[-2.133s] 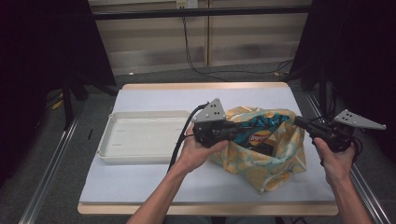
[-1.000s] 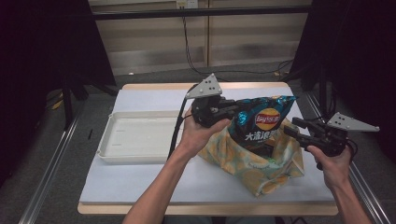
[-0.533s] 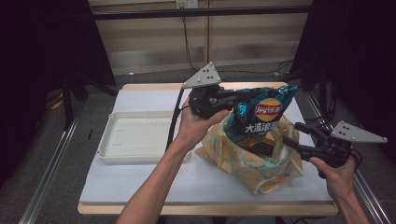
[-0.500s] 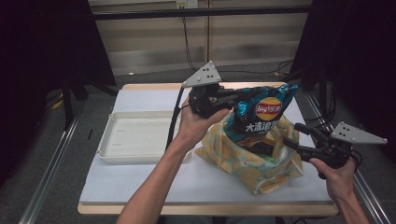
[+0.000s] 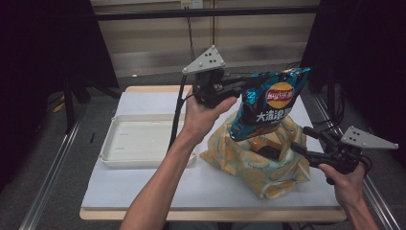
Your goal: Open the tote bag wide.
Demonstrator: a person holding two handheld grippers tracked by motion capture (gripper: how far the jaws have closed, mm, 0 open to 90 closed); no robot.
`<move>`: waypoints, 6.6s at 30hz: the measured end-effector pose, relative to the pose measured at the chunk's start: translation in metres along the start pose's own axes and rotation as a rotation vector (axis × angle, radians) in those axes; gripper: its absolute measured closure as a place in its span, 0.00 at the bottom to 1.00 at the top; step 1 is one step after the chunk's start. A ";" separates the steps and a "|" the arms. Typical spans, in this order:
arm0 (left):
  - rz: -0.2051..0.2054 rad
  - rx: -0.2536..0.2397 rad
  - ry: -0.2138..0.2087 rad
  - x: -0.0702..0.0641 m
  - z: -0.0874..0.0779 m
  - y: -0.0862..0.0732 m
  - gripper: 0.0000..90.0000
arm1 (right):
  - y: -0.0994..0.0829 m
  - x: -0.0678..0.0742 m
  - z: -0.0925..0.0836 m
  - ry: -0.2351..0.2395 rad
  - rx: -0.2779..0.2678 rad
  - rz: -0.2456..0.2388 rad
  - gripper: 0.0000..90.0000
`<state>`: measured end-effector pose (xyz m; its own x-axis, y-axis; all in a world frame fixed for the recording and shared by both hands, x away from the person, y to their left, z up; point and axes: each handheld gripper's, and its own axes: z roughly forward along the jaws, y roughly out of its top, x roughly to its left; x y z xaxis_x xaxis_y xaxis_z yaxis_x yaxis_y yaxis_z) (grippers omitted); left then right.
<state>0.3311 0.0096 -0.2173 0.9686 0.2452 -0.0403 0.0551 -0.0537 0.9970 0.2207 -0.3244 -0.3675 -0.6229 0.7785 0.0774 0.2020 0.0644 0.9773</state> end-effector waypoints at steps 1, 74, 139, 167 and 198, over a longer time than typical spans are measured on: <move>-0.005 -0.007 -0.005 0.000 0.000 0.002 1.00 | 0.000 0.000 0.000 0.003 -0.002 0.003 0.30; -0.076 0.046 0.371 0.086 -0.197 -0.047 1.00 | -0.003 0.012 0.011 0.061 0.041 -0.021 0.18; -0.240 0.202 0.640 0.201 -0.247 -0.141 0.90 | -0.013 0.019 0.014 0.053 0.058 -0.011 0.07; -0.262 0.156 0.783 0.194 -0.274 -0.145 0.30 | -0.015 0.019 0.017 0.057 0.070 -0.020 0.08; -0.223 0.246 0.529 0.142 -0.240 -0.176 0.92 | -0.015 0.020 0.018 0.059 0.072 -0.016 0.09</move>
<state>0.4007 0.2857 -0.3829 0.6795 0.7193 -0.1448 0.3569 -0.1517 0.9217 0.2186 -0.2988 -0.3837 -0.6693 0.7391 0.0752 0.2442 0.1233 0.9619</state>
